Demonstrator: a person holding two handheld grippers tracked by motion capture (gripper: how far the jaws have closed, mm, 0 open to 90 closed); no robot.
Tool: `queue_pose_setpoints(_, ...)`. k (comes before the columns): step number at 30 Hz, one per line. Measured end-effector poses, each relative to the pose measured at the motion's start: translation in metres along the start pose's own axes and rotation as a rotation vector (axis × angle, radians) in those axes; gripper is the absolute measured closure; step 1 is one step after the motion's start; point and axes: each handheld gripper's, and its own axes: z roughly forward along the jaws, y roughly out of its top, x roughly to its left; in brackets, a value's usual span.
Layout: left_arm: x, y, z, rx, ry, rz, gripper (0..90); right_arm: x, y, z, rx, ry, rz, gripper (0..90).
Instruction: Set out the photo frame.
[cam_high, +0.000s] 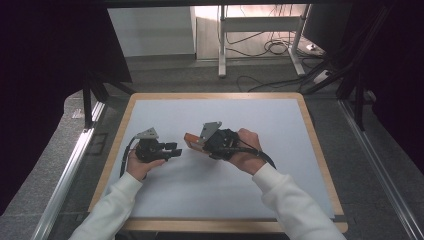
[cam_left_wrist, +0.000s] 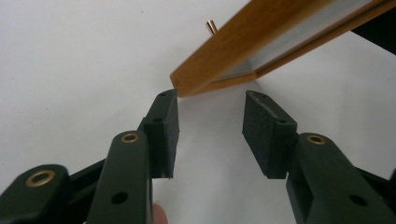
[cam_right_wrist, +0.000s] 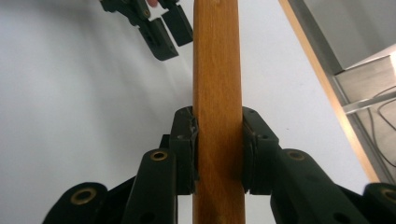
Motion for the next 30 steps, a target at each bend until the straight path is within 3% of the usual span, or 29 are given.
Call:
queue_pose_setpoints(10,0.001,0.000,0.000,0.000,0.002,0.001,56.1,-0.010,-0.005,-0.018,-0.037,0.126,0.040,70.1)
queue_pose_setpoints(13,0.000,0.000,0.001,0.002,0.002,-0.001,56.1,-0.014,-0.013,-0.023,-0.013,0.161,0.033,70.1)
queue_pose_setpoints(17,-0.001,0.000,0.002,0.007,0.002,0.004,56.1,-0.015,-0.019,-0.024,-0.018,0.179,0.043,70.0)
queue_pose_setpoints(25,-0.002,0.000,0.003,0.012,-0.002,0.009,56.0,-0.020,-0.019,-0.015,-0.068,0.138,0.072,69.0)
queue_pose_setpoints(30,-0.002,0.000,0.003,0.012,-0.004,0.007,55.9,-0.021,-0.012,-0.007,-0.062,0.109,0.075,68.3)
